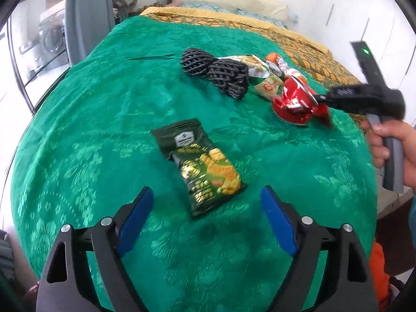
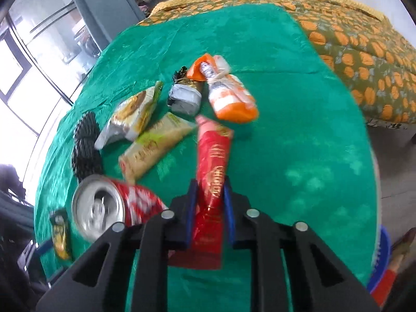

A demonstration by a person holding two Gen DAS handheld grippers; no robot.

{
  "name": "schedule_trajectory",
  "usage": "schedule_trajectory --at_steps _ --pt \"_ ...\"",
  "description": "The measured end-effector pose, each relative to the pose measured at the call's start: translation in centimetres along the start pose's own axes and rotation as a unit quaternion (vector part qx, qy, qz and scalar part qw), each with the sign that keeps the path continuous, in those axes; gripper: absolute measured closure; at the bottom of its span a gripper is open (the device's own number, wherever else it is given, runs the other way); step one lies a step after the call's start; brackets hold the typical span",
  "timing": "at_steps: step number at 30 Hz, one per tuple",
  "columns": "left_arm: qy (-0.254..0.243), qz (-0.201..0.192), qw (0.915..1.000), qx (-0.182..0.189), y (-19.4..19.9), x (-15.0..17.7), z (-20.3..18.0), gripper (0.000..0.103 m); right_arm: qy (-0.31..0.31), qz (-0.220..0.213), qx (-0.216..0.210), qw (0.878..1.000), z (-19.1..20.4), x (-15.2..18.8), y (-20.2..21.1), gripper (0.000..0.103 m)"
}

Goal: Collect trash
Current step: 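Grasp the green snack bag with the left tool while the right tool grasps the red wrapper, then carry the green snack bag and red wrapper over the blue wastebasket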

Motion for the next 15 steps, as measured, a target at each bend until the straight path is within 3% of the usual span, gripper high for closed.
schedule_trajectory --at_steps 5,11,12,13,15 --pt "0.007 -0.003 0.9999 -0.009 0.5 0.6 0.3 0.014 0.037 0.014 -0.002 0.999 -1.4 2.1 3.3 0.085" --pt "0.0 0.0 0.9994 -0.033 0.0 0.6 0.3 0.011 0.127 0.035 0.007 0.991 -0.7 7.8 5.5 0.084" --pt "-0.001 0.0 0.9994 -0.035 0.0 0.7 0.3 0.011 0.13 0.032 0.008 0.991 -0.7 8.4 5.5 0.072" --pt "-0.002 0.001 0.9993 -0.037 0.0 0.8 0.3 0.01 0.129 0.03 0.007 0.991 -0.8 9.1 5.4 0.048" --pt "-0.002 0.001 0.9994 -0.034 -0.1 0.8 0.3 0.009 0.119 0.024 0.0 0.993 -0.9 10.2 5.3 0.028"
Point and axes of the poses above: each gripper's, at about its wrist camera, not at the fingertips, and y roughly against the way its jaws point, z to its left, x to its underside, the point moved 9 cm from there along -y, roughly the way its jaws point, and after that the axes turned 6 degrees about -y, right-handed, at the moved point
